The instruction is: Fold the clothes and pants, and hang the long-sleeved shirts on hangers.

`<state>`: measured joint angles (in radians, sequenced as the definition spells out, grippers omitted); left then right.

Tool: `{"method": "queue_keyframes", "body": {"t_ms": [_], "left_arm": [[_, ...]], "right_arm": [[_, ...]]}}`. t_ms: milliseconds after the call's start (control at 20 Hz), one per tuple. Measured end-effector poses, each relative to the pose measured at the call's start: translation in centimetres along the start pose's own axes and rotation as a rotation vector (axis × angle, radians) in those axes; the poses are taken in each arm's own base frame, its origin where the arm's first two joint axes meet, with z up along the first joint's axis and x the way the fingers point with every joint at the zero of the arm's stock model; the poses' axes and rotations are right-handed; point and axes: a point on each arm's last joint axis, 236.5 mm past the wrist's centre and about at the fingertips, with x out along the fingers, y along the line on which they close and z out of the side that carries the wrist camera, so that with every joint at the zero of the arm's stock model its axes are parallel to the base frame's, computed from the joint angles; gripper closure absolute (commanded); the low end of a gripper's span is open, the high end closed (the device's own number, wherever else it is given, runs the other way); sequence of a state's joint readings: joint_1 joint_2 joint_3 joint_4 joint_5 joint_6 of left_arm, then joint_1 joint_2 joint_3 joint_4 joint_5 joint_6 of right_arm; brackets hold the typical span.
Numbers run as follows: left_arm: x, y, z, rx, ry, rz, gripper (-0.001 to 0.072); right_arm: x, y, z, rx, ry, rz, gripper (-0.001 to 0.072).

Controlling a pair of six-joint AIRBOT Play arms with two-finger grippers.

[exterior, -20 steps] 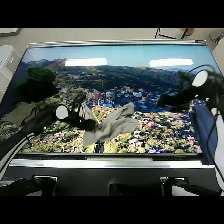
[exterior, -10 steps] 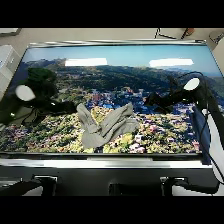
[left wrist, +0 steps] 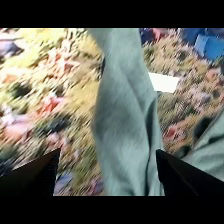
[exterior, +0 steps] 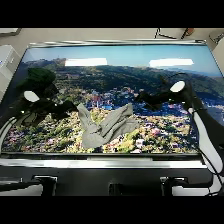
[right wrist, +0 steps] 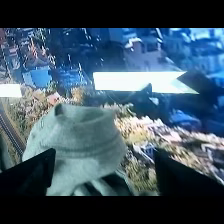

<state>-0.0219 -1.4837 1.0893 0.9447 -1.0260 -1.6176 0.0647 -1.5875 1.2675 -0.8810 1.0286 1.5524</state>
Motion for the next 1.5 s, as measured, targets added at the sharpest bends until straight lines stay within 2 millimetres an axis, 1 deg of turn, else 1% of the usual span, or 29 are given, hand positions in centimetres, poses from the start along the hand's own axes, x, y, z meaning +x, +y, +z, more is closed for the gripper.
{"method": "queue_keyframes", "body": {"t_ms": [100, 200, 250, 300, 350, 400, 450, 500, 550, 600, 650, 750, 850, 900, 950, 1000, 1050, 1100, 1150, 1200, 1250, 1300, 1350, 1400, 1450, 1500], "left_arm": [[2.0, -0.3, 0.4, -0.033, -0.001, -0.031, 0.0002], [3.7, -0.5, 0.3, -0.054, 0.007, -0.045, 0.0004], [4.2, -0.5, 0.3, -0.06, 0.013, -0.049, 0.0073], [4.7, -0.5, 0.3, -0.066, 0.012, -0.053, 0.0256], [5.1, -0.5, 0.4, -0.065, 0.007, -0.051, 0.0336], [5.4, -0.5, 0.4, -0.067, 0.008, -0.051, 0.0346], [5.6, -0.6, 0.5, -0.067, 0.001, -0.055, 0.0488], [5.8, -0.6, 0.7, -0.069, -0.008, -0.055, 0.0646], [5.8, -0.6, 0.7, -0.069, -0.009, -0.055, 0.0668], [5.9, -0.6, 0.9, -0.067, -0.016, -0.055, 0.0669], [5.9, -0.7, 0.9, -0.064, -0.019, -0.056, 0.067], [5.1, -1.5, 1.5, -0.034, -0.046, -0.069, 0.067], [2.9, -3.3, 3.0, 0.038, -0.107, -0.098, 0.067], [1.0, -4.7, 4.2, 0.088, -0.158, -0.119, 0.067], [-1.6, -6.5, 5.6, 0.145, -0.226, -0.145, 0.067], [-4.6, -8.5, 7.0, 0.201, -0.301, -0.172, 0.067], [-8.1, -10.5, 8.2, 0.258, -0.381, -0.199, 0.067], [-12.7, -13.0, 9.2, 0.321, -0.482, -0.232, 0.067], [-17.6, -15.4, 9.8, 0.379, -0.593, -0.263, 0.067], [-22.3, -17.4, 9.9, 0.426, -0.693, -0.289, 0.067], [-27.4, -19.2, 9.3, 0.475, -0.8, -0.313, 0.067], [-31.6, -20.4, 8.4, 0.512, -0.886, -0.33, 0.067], [-35.5, -21.4, 6.9, 0.546, -0.964, -0.344, 0.067], [-38.6, -22.1, 5.4, 0.573, -1.028, -0.352, 0.067], [-41.4, -22.6, 3.7, 0.6, -1.089, -0.358, 0.067], [-43.6, -23.0, 2.1, 0.621, -1.136, -0.364, 0.067]], "right_arm": [[1.9, 0.5, -0.3, 0.005, 0.009, 0.011, -0.0004], [3.5, 0.9, -0.9, 0.004, 0.028, 0.019, -0.0004], [4.2, 1.0, -1.2, 0.003, 0.038, 0.021, -0.0003], [4.8, 1.1, -1.5, 0.002, 0.048, 0.022, -0.0002], [5.3, 1.2, -1.7, 0.003, 0.055, 0.025, 0.0001], [5.7, 1.3, -1.9, 0.005, 0.058, 0.028, 0.0012], [6.0, 1.4, -2.1, 0.007, 0.066, 0.031, 0.0061], [6.3, 1.6, -2.2, 0.01, 0.07, 0.035, 0.0227], [6.5, 1.8, -2.5, 0.013, 0.076, 0.038, 0.0481], [6.7, 2.0, -2.7, 0.021, 0.081, 0.041, 0.0663], [6.8, 2.2, -2.8, 0.027, 0.084, 0.045, 0.0667], [6.6, 2.7, -2.7, 0.01, 0.085, 0.053, 0.0667], [5.1, 4.0, -1.7, -0.084, 0.052, 0.053, 0.0666], [3.7, 5.0, -0.4, -0.154, 0.008, 0.042, 0.0666], [1.8, 6.1, 1.2, -0.228, -0.047, 0.027, 0.0666], [-0.8, 7.7, 3.1, -0.315, -0.126, 0.007, 0.0665], [-3.8, 9.5, 5.0, -0.393, -0.211, -0.015, 0.0665], [-7.7, 11.4, 6.9, -0.476, -0.315, -0.047, 0.0665], [-12.1, 13.3, 8.5, -0.544, -0.428, -0.083, 0.0665], [-16.4, 14.9, 9.5, -0.589, -0.533, -0.118, 0.0665], [-20.7, 16.2, 10.0, -0.621, -0.635, -0.152, 0.0665], [-25.0, 17.2, 10.0, -0.641, -0.729, -0.186, 0.0665], [-28.6, 17.9, 9.5, -0.652, -0.803, -0.213, 0.0665], [-32.1, 18.4, 8.7, -0.658, -0.872, -0.236, 0.0665], [-35.2, 18.9, 7.7, -0.661, -0.932, -0.252, 0.0665], [-37.6, 19.2, 6.7, -0.663, -0.978, -0.26, 0.0665]]}}
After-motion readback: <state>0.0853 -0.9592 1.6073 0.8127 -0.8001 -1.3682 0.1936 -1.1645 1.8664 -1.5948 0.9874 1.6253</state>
